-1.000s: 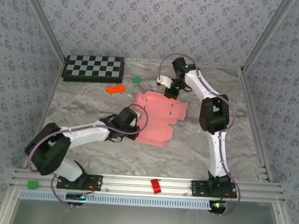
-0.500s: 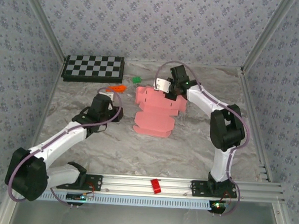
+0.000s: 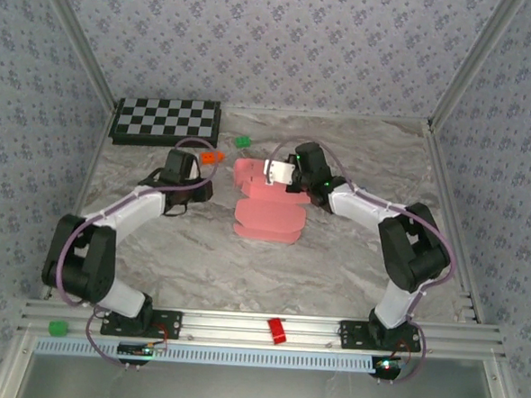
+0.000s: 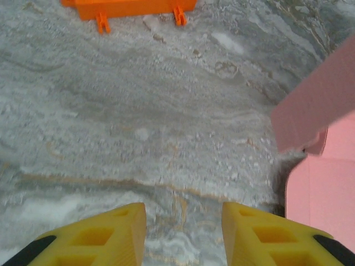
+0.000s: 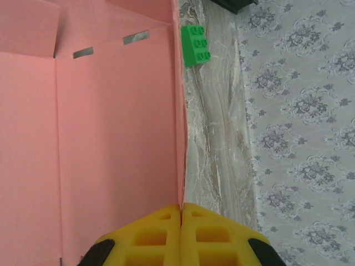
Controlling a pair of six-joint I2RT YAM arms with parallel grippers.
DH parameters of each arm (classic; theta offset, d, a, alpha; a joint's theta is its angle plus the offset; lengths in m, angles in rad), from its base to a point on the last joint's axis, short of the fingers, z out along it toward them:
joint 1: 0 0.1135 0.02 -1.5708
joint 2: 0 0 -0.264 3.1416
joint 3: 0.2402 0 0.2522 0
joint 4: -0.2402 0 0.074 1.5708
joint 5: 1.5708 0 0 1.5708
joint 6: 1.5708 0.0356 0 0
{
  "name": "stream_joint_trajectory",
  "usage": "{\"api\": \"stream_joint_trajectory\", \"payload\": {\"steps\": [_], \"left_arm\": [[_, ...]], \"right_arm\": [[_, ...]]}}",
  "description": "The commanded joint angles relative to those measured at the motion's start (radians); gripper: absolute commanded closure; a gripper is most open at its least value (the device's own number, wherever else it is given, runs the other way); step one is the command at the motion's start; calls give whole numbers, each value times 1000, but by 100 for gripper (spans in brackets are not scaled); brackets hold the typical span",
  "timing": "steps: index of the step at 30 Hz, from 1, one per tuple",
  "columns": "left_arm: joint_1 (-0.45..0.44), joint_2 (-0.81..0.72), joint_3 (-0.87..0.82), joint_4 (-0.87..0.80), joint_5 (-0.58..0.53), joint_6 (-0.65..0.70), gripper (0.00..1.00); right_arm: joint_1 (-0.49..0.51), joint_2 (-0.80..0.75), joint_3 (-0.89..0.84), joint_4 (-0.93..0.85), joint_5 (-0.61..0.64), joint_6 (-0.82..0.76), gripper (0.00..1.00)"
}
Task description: Fold the paper box
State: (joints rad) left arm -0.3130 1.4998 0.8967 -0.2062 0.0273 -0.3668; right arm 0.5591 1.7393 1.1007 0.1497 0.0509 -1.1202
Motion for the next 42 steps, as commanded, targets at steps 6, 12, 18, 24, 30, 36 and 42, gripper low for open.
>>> {"api": "stream_joint_trajectory", "payload": {"steps": [6, 12, 18, 24, 30, 36, 42], "left_arm": [[22, 189, 183, 11, 23, 52, 59], [34, 283, 287, -28, 61, 43, 59], [35, 336, 347, -37, 129, 68, 59], [37, 410, 431, -83, 177, 84, 59], [37, 464, 491, -119, 226, 115, 59], [37, 470, 504, -118, 285, 140, 59], [38, 453, 477, -94, 334, 173, 60]], "right_arm": [[52, -53, -129, 227, 91, -68, 100], [83, -54, -198, 362, 150, -109, 100], [92, -55, -217, 451, 185, -151, 100], [107, -46, -262, 572, 220, -176, 100], [116, -35, -286, 598, 237, -180, 100], [121, -22, -302, 613, 251, -181, 100], [131, 9, -318, 653, 273, -183, 100]]}}
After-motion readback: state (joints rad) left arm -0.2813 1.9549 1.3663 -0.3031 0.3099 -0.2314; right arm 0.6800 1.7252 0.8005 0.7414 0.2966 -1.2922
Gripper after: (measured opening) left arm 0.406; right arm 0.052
